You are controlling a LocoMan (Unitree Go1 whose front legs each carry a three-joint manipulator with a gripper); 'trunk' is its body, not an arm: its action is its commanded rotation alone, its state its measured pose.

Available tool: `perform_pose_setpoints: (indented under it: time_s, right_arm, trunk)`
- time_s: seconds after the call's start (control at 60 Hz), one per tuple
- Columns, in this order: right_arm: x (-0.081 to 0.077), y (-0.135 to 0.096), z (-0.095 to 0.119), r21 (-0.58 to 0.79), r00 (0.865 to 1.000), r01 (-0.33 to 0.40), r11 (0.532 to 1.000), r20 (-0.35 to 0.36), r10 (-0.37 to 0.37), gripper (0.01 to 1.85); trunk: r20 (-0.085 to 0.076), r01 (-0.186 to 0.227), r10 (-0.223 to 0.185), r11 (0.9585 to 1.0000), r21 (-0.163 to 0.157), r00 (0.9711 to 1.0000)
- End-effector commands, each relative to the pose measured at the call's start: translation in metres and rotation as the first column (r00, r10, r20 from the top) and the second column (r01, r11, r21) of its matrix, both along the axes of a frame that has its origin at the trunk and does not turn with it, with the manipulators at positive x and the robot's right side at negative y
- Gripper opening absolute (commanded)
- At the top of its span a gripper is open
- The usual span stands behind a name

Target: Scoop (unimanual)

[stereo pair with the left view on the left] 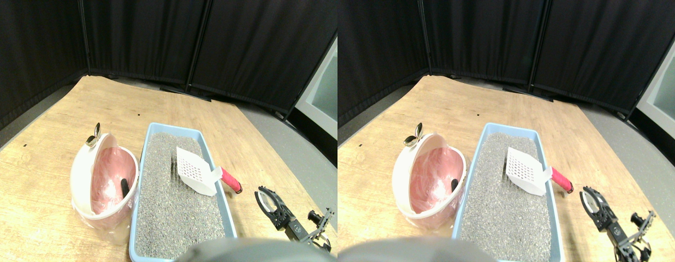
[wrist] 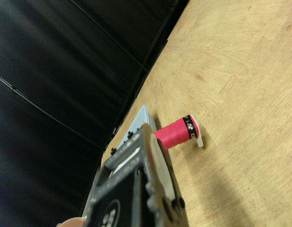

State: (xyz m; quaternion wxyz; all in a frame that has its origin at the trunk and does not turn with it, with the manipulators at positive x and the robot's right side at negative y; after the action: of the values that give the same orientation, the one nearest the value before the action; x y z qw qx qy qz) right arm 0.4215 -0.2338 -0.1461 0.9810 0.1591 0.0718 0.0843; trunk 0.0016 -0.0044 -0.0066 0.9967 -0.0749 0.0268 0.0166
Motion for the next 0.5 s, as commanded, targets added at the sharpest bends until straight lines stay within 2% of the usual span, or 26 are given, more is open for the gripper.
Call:
perform_pose_setpoints:
  time_s: [0.017,0.5]
  right_arm:
    - [0.0027,0.0037,0.0058,0.001,1.0,0.002,1.0,0.022,-0.002,0.06]
    - [0.0088,0.0078,0.0054,-0.001,1.0,-0.007,1.0,0.021,0.007,0.06]
  trunk:
    - [0.011,0.003,-0.003,0.9998,-0.022,0.9999]
    - [0.014,0.007,-0.007,0.9997,-0.024,0.9999]
